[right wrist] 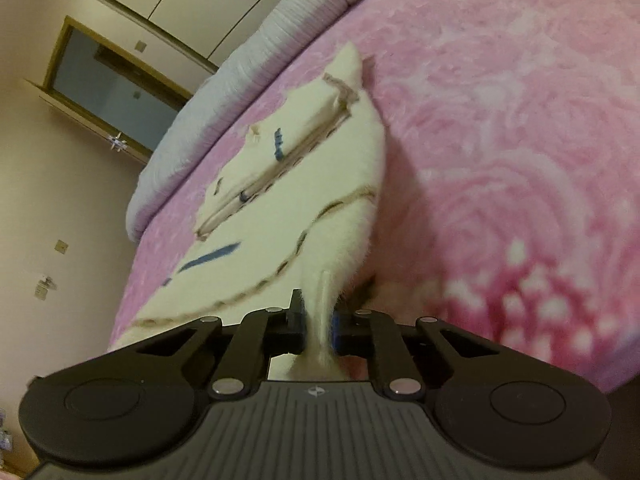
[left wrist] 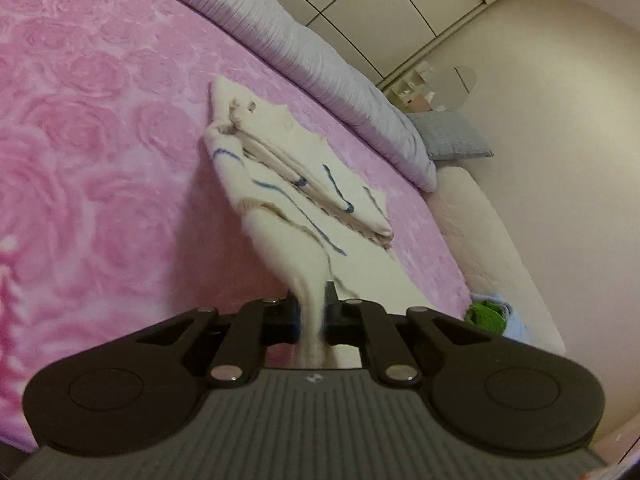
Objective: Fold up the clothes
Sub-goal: 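Grasp the sweater side edge with the right tool while the left tool grasps it too, then open both tools and release the folded sweater, backing away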
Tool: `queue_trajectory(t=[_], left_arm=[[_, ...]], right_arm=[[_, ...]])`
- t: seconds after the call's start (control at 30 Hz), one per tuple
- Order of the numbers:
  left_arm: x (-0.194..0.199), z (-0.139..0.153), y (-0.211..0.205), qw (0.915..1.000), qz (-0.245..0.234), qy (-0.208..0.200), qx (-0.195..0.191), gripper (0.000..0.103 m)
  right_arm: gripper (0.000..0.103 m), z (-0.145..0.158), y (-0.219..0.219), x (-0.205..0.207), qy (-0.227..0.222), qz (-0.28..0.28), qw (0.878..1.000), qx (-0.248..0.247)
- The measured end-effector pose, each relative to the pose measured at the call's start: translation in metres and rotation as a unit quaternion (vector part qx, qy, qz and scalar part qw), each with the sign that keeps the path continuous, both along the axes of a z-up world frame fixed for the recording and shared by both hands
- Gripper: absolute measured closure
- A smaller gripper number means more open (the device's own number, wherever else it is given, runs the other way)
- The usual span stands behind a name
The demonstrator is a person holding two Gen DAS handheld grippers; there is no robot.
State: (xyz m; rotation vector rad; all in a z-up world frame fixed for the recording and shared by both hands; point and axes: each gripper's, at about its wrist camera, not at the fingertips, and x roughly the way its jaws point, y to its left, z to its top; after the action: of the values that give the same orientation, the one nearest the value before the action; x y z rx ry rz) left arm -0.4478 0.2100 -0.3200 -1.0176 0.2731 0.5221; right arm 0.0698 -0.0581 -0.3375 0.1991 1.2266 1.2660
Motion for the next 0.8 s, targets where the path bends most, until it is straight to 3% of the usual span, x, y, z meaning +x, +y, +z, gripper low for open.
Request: queue_trajectory(t=[0.07, 0.13, 0.2, 0.27, 0.33, 0.4, 0.47, 0.5, 0.57, 0.63, 0.73, 0.8], left_arm=[[-0.001, -0.026, -0.011, 0.9991, 0.001, -0.021, -0.036, 0.096], [0.013, -0.056, -0.029, 0.9992, -0.02, -0.004, -0.034, 0.096], [0.02, -0.064, -0.04, 0.9977, -0.01, 0.067, 0.004, 0.094], [0.015, -0.054, -0.046, 0.9954, 0.003, 0.095, 0.011, 0.092], [0.002, -0.033, -0.054, 0.9914, 0.019, 0.123, 0.039, 0.084], [-0.006, -0.011, -0.062, 0.9849, 0.033, 0.156, 0.067, 0.075], [-0.007, 0.01, -0.071, 0.9784, 0.041, 0.184, 0.085, 0.064], [-0.007, 0.018, -0.079, 0.975, 0.039, 0.196, 0.097, 0.06], [-0.001, 0.034, -0.098, 0.9675, 0.028, 0.22, 0.121, 0.048], [0.014, 0.046, -0.118, 0.9603, 0.01, 0.241, 0.14, 0.046], [0.039, 0.06, -0.146, 0.9502, -0.011, 0.265, 0.164, 0.038], [0.051, 0.064, -0.16, 0.9444, -0.023, 0.274, 0.18, 0.037]], right_arm=[[0.093, -0.017, -0.016, -0.003, 0.003, -0.032, 0.999, -0.023], [0.093, -0.037, -0.029, -0.003, -0.004, -0.072, 0.996, -0.052], [0.093, -0.048, -0.036, -0.004, -0.011, -0.098, 0.994, -0.053], [0.09, -0.04, -0.035, -0.014, -0.036, -0.115, 0.99, -0.069], [0.072, -0.023, -0.03, -0.029, -0.077, -0.13, 0.983, -0.101], [0.058, -0.004, -0.025, -0.051, -0.157, -0.138, 0.966, -0.149], [0.056, 0.007, -0.026, -0.079, -0.21, -0.147, 0.948, -0.189], [0.055, 0.013, -0.029, -0.09, -0.206, -0.145, 0.952, -0.175], [0.043, 0.023, -0.037, -0.113, -0.197, -0.14, 0.959, -0.147], [0.033, 0.037, -0.041, -0.137, -0.203, -0.12, 0.964, -0.126], [0.025, 0.052, -0.036, -0.166, -0.222, -0.079, 0.964, -0.12], [0.022, 0.06, -0.036, -0.181, -0.24, -0.063, 0.961, -0.123]])
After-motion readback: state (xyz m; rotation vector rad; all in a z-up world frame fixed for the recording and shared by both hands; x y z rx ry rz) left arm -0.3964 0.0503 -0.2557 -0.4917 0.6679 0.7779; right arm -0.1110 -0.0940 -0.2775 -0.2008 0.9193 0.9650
